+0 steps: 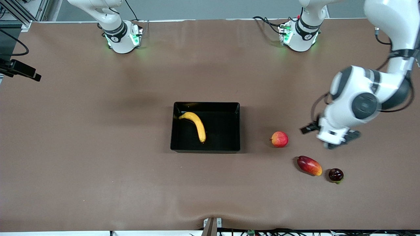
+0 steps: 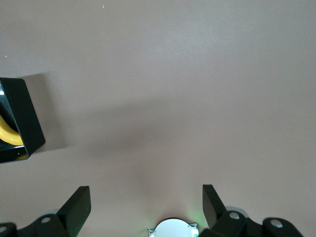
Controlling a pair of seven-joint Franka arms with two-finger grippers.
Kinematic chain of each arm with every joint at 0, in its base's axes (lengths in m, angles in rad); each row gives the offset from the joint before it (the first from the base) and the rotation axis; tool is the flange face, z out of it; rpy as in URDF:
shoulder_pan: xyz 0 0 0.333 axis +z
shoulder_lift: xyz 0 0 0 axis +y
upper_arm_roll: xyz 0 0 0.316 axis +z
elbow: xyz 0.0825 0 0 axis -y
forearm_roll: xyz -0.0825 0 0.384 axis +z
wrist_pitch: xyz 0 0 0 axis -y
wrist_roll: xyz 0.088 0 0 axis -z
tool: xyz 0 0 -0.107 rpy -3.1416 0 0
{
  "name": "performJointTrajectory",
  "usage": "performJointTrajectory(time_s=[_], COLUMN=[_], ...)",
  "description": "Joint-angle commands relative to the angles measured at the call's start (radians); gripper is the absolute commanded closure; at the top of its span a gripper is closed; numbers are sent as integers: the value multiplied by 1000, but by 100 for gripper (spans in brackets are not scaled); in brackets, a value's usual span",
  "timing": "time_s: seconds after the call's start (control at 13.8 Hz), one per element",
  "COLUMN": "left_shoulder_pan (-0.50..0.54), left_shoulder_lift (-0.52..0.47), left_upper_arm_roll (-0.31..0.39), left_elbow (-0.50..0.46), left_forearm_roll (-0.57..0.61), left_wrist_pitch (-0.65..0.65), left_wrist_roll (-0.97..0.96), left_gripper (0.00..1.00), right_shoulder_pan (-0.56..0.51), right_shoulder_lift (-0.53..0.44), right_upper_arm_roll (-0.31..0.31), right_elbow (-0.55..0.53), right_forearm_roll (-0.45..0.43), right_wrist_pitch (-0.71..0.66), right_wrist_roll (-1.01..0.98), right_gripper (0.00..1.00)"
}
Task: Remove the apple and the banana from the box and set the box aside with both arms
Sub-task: 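Reach the left gripper back into the box and grasp the banana, then lift the banana with the left gripper while the right gripper reaches the box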
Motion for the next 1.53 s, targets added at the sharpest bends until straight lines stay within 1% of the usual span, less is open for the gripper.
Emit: performJointTrajectory(time_s=[0.0, 0.22, 0.44, 0.51, 0.58, 0.65, 0.73, 0.8, 0.87, 1.02, 1.16, 1.45], left_shoulder_pan=[-92, -266, -392, -434, -471, -526, -585, -650, -694, -755, -787, -867], left_shoulder_lift=[53, 160, 304, 346, 373, 383, 387, 406, 433, 511, 556, 610], left_upper_arm_roll=[-55, -46, -43, -40, -18, 29, 92, 139, 176, 198, 209, 279], left_elbow=[74, 199, 362, 412, 442, 453, 454, 460, 489, 545, 546, 548], left_forearm_roll=[5, 31, 135, 145, 145, 145, 139, 132, 125, 125, 125, 125], left_wrist_pitch=[-15, -12, -3, 18, 58, 107, 152, 185, 210, 285, 354, 381], left_wrist_roll=[-138, -245, -305, -308, -308, -308, -308, -319, -363, -399, -425, -436], left_gripper=[0, 0, 0, 0, 0, 0, 0, 0, 0, 0, 0, 0], right_shoulder_pan=[-19, -17, -14, -14, -14, -15, -17, -15, -14, -18, -17, -15], right_shoulder_lift=[1, 1, 0, 0, 0, 0, 0, 0, 0, 1, 0, 0], right_upper_arm_roll=[12, 13, 15, 15, 15, 15, 15, 15, 15, 15, 15, 15], right_elbow=[5, 7, 14, 14, 14, 14, 14, 14, 14, 14, 14, 16], right_forearm_roll=[15, 15, 16, 16, 16, 16, 16, 16, 16, 16, 16, 16], right_wrist_pitch=[-7, -8, -8, -8, -8, -10, -10, -10, -10, -10, -10, -13], right_wrist_roll=[3, 6, 6, 6, 6, 6, 6, 6, 6, 6, 6, 3], right_gripper=[0, 0, 0, 0, 0, 0, 0, 0, 0, 0, 0, 0])
